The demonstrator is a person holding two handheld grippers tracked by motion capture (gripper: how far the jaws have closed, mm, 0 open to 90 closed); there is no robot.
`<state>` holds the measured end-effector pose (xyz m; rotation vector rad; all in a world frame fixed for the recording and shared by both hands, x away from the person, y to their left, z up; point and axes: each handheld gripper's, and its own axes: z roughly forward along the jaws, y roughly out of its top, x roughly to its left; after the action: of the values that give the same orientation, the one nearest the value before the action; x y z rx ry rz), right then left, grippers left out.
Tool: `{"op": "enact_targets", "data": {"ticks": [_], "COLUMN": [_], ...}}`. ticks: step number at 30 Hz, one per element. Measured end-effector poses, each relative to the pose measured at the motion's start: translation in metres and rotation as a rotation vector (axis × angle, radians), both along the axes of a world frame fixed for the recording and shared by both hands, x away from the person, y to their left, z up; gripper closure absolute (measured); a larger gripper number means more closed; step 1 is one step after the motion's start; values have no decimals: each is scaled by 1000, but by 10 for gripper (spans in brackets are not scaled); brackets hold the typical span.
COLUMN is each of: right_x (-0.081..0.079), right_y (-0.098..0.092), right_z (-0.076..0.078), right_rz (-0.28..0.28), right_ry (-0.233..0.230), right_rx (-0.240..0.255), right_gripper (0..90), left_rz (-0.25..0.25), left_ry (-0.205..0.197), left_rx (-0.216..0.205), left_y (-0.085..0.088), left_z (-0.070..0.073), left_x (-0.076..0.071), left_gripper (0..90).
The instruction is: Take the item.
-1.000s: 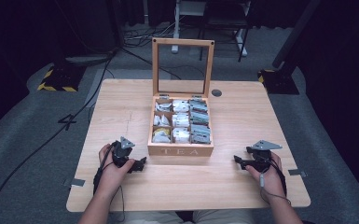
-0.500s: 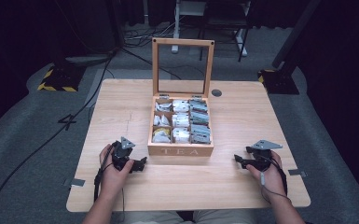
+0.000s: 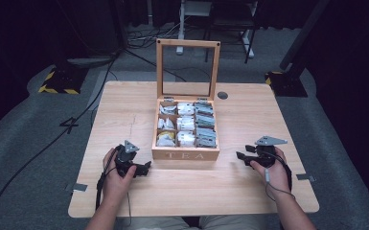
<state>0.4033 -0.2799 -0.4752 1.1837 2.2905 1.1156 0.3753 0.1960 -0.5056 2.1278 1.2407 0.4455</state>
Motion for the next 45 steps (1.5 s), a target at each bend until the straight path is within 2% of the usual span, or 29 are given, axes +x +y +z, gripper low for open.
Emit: {"op": "enact_targets", "data": {"ticks": [7,12,17,18,19,25,29,34,40,45], "right_x": [7,15,20,22,22,30,33,39,46,48], "right_y": [14,26,40,48,48,81,104,132,158,171], "right_z": [31,44,53,57,57,69,72,71,66,59], "right_rz": [50,89,125,151,151,232,284,346,384,404], "right_ry": [-19,-28,-21,-20,-20,-22,-13,29,96,139], "right_rx": [46,50,76,73,73,67,57,29,-1,-21], "right_gripper": [475,489,499,504,504,513,530,583,643,670], "left_rz": [0,0,0,0,0,-1,0,-1,-3,-3], "left_ry": [0,0,0,1,1,0,0,1,2,2], "left_rx": [0,0,-1,-2,-2,0,1,2,0,0], "left_y": [0,0,0,0,0,0,0,0,0,0], "left_z": [0,0,0,0,0,0,0,0,0,0], "left_x": [0,0,0,0,0,0,0,0,0,0], "left_gripper": [5,5,5,5,5,5,5,5,3,3]}}
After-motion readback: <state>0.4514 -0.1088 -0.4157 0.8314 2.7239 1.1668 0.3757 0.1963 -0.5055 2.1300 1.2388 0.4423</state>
